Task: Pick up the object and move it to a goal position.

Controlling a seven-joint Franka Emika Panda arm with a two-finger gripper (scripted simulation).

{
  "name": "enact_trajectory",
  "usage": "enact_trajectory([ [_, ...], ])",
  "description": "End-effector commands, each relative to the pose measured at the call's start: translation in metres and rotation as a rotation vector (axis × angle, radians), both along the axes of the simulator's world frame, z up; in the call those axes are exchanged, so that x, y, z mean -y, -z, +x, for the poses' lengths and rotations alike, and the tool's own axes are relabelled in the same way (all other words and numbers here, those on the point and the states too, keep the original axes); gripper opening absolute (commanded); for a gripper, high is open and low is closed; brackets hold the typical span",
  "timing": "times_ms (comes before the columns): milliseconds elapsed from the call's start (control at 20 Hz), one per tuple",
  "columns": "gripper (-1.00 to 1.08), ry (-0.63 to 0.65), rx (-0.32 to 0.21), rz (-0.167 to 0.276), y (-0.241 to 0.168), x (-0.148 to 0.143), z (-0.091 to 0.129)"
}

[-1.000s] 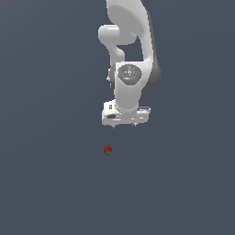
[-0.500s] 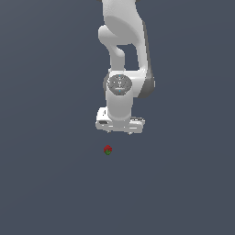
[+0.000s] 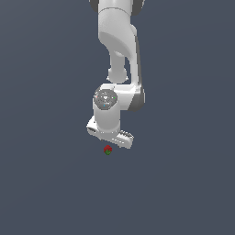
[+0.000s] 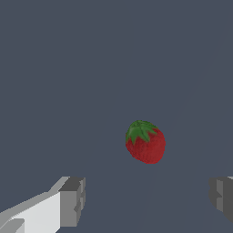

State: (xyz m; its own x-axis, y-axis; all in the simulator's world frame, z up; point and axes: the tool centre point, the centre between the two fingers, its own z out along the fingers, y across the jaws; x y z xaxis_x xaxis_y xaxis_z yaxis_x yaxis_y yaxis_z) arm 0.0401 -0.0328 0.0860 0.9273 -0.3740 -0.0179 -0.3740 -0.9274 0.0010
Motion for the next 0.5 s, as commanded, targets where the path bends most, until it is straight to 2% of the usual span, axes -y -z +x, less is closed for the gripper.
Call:
enact_trajectory([
  [0, 1.0, 0.049, 0.008, -0.003, 0.0057, 0.0072, 0.0059],
  [450, 1.0, 0.104, 0.015, -0.006, 0.0129, 0.0164, 0.0118],
])
